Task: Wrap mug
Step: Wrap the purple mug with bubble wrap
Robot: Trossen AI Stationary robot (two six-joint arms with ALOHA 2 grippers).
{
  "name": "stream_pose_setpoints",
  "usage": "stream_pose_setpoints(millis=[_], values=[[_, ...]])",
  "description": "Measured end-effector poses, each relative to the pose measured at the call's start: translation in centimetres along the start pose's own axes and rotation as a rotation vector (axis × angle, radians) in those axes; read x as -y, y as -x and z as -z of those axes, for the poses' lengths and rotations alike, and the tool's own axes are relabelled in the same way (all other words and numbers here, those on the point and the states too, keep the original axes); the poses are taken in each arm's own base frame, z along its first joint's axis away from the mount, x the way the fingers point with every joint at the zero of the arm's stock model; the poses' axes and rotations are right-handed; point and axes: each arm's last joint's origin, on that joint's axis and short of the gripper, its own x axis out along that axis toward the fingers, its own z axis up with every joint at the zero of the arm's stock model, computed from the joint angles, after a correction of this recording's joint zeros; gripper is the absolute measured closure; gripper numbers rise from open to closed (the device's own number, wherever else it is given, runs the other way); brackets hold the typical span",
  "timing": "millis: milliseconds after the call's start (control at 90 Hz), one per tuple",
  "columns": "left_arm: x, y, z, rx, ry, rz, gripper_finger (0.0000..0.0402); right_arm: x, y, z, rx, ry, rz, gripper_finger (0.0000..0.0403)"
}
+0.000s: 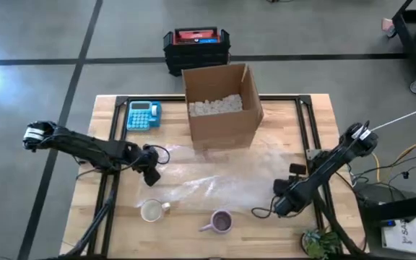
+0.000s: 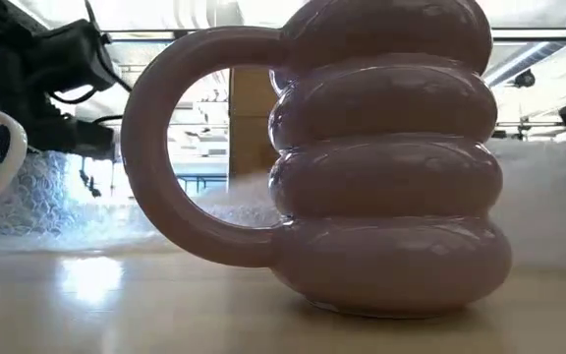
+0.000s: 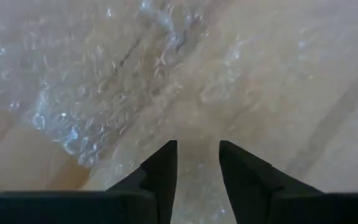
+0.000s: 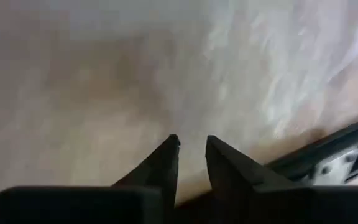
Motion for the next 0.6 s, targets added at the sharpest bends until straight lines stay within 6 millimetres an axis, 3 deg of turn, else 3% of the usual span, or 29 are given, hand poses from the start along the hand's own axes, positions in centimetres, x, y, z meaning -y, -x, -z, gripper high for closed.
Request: stream_pose_setpoints(millis=[133, 244, 444, 600], values=[[-0.1, 0.4, 0.2, -0.027, 0.036, 0.040, 0.0307, 1.3, 2.2, 1.4, -0.012, -0.091, -0.097, 0.0352], [0.4, 1.6, 0.0, 0.002, 0.051, 0.108, 0.0313, 2.4, 4.7, 2.2, 0.112, -0.183, -0.223, 0.0343], [1.8, 5.4, -1.7, 0.170, -0.009, 0.222, 0.0323, 4.0, 9.5, 2.0, 0.673, -0.326, -0.397, 0.0283], [2.4, 7.3, -2.3, 0.239, -0.098, 0.264, 0.0326, 3.0, 13.1, -0.2, 1.121, -0.176, -0.514, 0.0224]])
